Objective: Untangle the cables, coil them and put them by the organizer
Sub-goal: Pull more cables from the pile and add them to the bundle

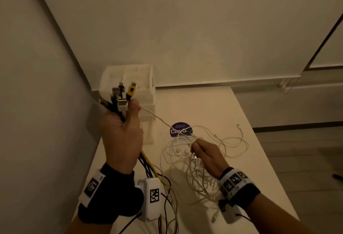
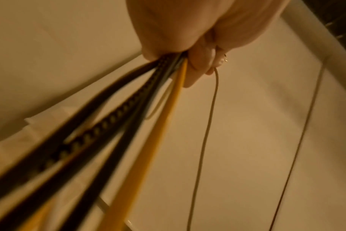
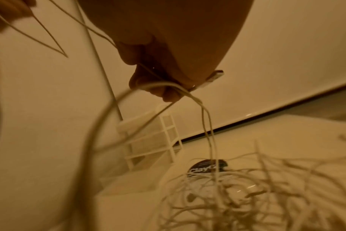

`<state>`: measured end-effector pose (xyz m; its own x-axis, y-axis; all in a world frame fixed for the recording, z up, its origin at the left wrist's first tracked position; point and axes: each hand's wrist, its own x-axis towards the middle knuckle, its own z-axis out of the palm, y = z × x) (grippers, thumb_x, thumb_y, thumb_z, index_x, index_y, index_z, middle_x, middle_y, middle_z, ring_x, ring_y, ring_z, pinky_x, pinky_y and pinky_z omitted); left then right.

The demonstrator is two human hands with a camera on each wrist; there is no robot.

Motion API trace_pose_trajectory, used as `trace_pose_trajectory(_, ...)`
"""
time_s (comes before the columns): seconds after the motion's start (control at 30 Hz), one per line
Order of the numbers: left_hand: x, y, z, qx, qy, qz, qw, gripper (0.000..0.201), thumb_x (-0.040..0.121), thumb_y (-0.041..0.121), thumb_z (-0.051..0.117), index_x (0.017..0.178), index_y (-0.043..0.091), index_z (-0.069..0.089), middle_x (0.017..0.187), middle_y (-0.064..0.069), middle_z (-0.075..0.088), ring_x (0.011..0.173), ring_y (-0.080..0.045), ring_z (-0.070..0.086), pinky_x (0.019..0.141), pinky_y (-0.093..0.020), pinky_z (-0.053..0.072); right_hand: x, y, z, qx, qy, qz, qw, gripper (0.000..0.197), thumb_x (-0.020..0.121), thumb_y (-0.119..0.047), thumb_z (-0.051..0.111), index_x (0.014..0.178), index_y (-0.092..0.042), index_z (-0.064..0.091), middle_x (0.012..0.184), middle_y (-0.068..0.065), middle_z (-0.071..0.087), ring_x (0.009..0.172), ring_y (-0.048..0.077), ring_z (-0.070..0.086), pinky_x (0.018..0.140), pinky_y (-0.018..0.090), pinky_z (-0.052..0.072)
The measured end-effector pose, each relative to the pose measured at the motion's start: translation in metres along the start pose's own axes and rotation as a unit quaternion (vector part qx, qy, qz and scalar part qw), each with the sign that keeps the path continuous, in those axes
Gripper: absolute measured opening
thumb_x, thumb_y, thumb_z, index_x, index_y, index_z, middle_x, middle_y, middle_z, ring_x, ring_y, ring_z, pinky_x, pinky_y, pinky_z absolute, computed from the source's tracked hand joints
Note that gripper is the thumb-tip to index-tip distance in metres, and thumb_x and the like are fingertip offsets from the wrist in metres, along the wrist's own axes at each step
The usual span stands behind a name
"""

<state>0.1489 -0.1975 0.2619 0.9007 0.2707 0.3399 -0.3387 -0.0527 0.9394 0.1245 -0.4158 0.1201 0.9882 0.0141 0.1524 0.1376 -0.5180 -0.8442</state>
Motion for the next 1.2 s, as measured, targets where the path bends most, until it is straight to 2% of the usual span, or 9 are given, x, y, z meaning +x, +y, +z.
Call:
trace_pose_trajectory(0.27, 0.0, -0.016, -0.025, 0.049, 0.048, -0.026, 0.997, 0.048, 0.072, 0.074, 0.059, 0.066, 0.027, 0.066, 0.043, 0.008, 0.042, 0.04, -0.021, 0.036, 0.045, -0.04, 0.037, 0.021, 0.018, -0.015, -0.052, 0.022, 0.014, 0.998, 0.027, 0.097, -0.022, 0.052, 0.072, -0.027, 0.059, 0.062, -0.011, 0.059, 0.062, 0.003, 0.055, 0.06, 0.016, 0.039)
trace_pose_trajectory(0.33, 0.005, -0.018, -0.027, 0.114, 0.057, -0.017, 0.992, 0.044, 0.081, 0.062, 0.061, 0.065, 0.021, 0.061, 0.049, 0.001, 0.047, 0.046, -0.025, 0.043, 0.05, -0.047, 0.044, 0.019, 0.013, -0.02, -0.044, 0.026, 0.02, 0.999, 0.027, 0.096, -0.021, 0.054, 0.071, -0.023, 0.062, 0.055, -0.016, 0.057, 0.057, 0.0, 0.053, 0.055, 0.01, 0.033)
trace_pose_trajectory(0.4, 0.007, -0.016, -0.023, 0.169, 0.044, 0.02, 0.984, 0.029, 0.091, 0.038, 0.061, 0.073, 0.016, 0.057, 0.057, 0.004, 0.052, 0.053, -0.015, 0.05, 0.058, -0.029, 0.047, 0.018, 0.003, -0.027, -0.034, 0.022, 0.008, 0.999, 0.027, 0.096, -0.021, 0.056, 0.072, -0.016, 0.066, 0.05, -0.016, 0.053, 0.05, 0.0, 0.049, 0.053, 0.011, 0.032)
trace_pose_trajectory(0.47, 0.001, -0.01, -0.01, 0.188, 0.007, 0.046, 0.981, 0.015, 0.091, 0.026, 0.061, 0.09, 0.011, 0.064, 0.068, 0.014, 0.057, 0.061, 0.003, 0.053, 0.059, -0.008, 0.039, 0.019, -0.009, -0.032, -0.04, 0.002, -0.009, 0.999, 0.026, 0.094, -0.023, 0.058, 0.073, -0.014, 0.07, 0.05, -0.011, 0.051, 0.047, 0.002, 0.044, 0.052, 0.012, 0.031)
trace_pose_trajectory(0.6, -0.018, -0.009, 0.023, 0.214, -0.123, 0.068, 0.967, 0.029, 0.09, 0.022, 0.065, 0.119, 0.023, 0.067, 0.083, 0.013, 0.069, 0.067, -0.004, 0.06, 0.065, -0.024, 0.048, 0.021, -0.038, -0.037, -0.058, -0.026, -0.061, 0.996, 0.022, 0.094, -0.028, 0.059, 0.08, -0.018, 0.073, 0.065, -0.003, 0.061, 0.058, 0.006, 0.052, 0.059, 0.02, 0.041)
trace_pose_trajectory(0.8, -0.035, -0.008, 0.053, 0.213, -0.332, 0.054, 0.917, 0.011, 0.089, 0.023, 0.064, 0.079, 0.028, 0.065, 0.064, 0.009, 0.062, 0.062, -0.007, 0.057, 0.056, -0.024, 0.044, 0.004, -0.08, -0.06, 0.044, -0.043, -0.111, 0.992, 0.02, 0.094, -0.039, 0.053, 0.082, -0.041, 0.068, 0.073, -0.005, 0.065, 0.068, 0.012, 0.062, 0.065, 0.029, 0.051)
trace_pose_trajectory(0.97, -0.038, -0.012, 0.057, 0.217, -0.274, 0.087, 0.933, 0.008, 0.09, 0.015, 0.063, 0.085, 0.02, 0.066, 0.063, 0.007, 0.062, 0.061, -0.013, 0.056, 0.052, -0.019, 0.039, -0.013, -0.074, -0.061, 0.088, -0.065, -0.077, 0.991, 0.014, 0.095, -0.02, 0.057, 0.09, -0.02, 0.07, 0.074, 0.005, 0.066, 0.067, 0.017, 0.062, 0.067, 0.034, 0.052)
trace_pose_trajectory(1.07, -0.039, -0.01, 0.06, 0.205, -0.245, 0.101, 0.942, 0.008, 0.089, 0.013, 0.066, 0.086, 0.02, 0.068, 0.062, 0.014, 0.06, 0.066, -0.011, 0.058, 0.052, -0.013, 0.037, -0.017, -0.062, -0.052, 0.065, -0.04, -0.079, 0.994, 0.013, 0.095, -0.018, 0.057, 0.092, -0.018, 0.069, 0.075, -0.005, 0.066, 0.071, 0.009, 0.062, 0.071, 0.026, 0.051)
trace_pose_trajectory(1.2, -0.034, 0.006, 0.054, 0.131, -0.146, 0.104, 0.975, 0.022, 0.091, 0.028, 0.062, 0.071, 0.034, 0.055, 0.047, 0.017, 0.052, 0.043, -0.004, 0.045, 0.043, -0.014, 0.029, -0.01, -0.02, -0.032, -0.039, -0.046, -0.075, 0.995, 0.014, 0.095, -0.019, 0.055, 0.089, -0.02, 0.067, 0.078, -0.01, 0.067, 0.077, 0.002, 0.061, 0.073, 0.018, 0.046)
